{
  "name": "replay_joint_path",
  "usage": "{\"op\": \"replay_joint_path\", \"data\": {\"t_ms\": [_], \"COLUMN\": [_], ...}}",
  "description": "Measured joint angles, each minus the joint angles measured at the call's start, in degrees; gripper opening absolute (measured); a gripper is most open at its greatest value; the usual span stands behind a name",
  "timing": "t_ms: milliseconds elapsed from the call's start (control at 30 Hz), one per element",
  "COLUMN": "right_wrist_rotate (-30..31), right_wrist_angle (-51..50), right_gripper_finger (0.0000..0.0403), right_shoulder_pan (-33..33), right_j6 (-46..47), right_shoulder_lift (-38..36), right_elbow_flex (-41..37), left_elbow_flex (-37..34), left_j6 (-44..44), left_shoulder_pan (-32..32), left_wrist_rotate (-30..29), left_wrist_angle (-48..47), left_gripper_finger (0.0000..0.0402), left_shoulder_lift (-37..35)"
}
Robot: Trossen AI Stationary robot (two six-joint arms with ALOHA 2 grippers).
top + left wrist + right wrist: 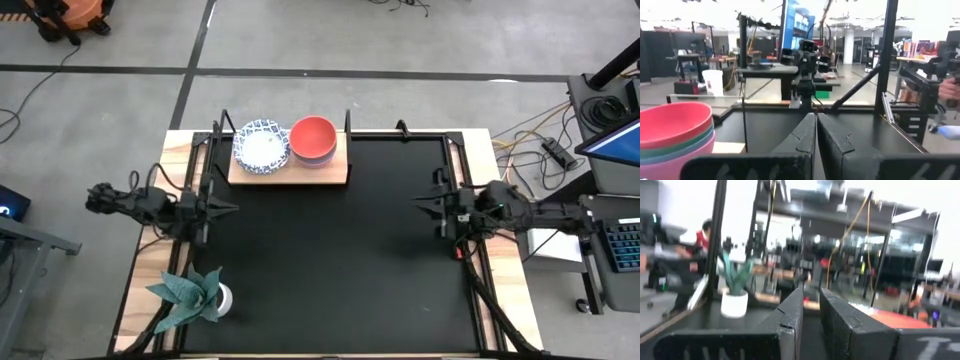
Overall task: Place and stack bowls onto a shelf
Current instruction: Return to Home Position
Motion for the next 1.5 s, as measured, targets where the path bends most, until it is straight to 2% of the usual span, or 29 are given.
{"op": "replay_joint_path", "data": {"t_ms": [167, 333, 500, 600, 767, 867, 1000, 1500], "right_wrist_rotate": [-1.2, -1.5, -2.1, -2.0, -1.2, -1.0, -1.0, -1.0], "right_wrist_angle": [-0.1, 0.6, -2.7, -3.6, -4.3, -4.3, -4.3, -4.2], "right_gripper_finger": [0.0054, 0.0054, 0.0054, 0.0054, 0.0054, 0.0054, 0.0054, 0.0054], "right_shoulder_pan": [-0.2, -0.2, -0.3, -0.4, -0.5, -0.5, -0.5, -0.5], "right_j6": [0.9, 2.4, 1.0, 0.1, 4.4, 4.1, 2.3, 5.2], "right_shoulder_lift": [-5.1, -10.2, -10.1, -9.7, -9.9, -9.2, -8.3, -7.8], "right_elbow_flex": [-3.5, -7.4, -7.4, -7.4, -7.4, -7.4, -7.4, -7.4], "left_elbow_flex": [-5.8, -11.6, -11.6, -11.6, -11.6, -11.6, -11.6, -11.2], "left_j6": [2.7, 3.2, 2.3, 2.2, 1.0, 2.1, 2.4, 2.5], "left_shoulder_pan": [0.2, 1.9, 2.7, 2.7, 2.7, 2.7, 2.7, 2.7], "left_wrist_rotate": [-0.3, -1.2, -1.7, -6.9, -22.5, -26.7, -27.1, -27.1], "left_wrist_angle": [6.8, 12.6, 12.4, 12.3, 11.5, 11.2, 10.9, 10.9], "left_gripper_finger": [0.0000, 0.0000, 0.0000, 0.0000, 0.0000, 0.0000, 0.0000, 0.0000], "left_shoulder_lift": [1.8, 0.0, -0.5, -0.5, -0.3, -0.1, 0.0, 0.3]}}
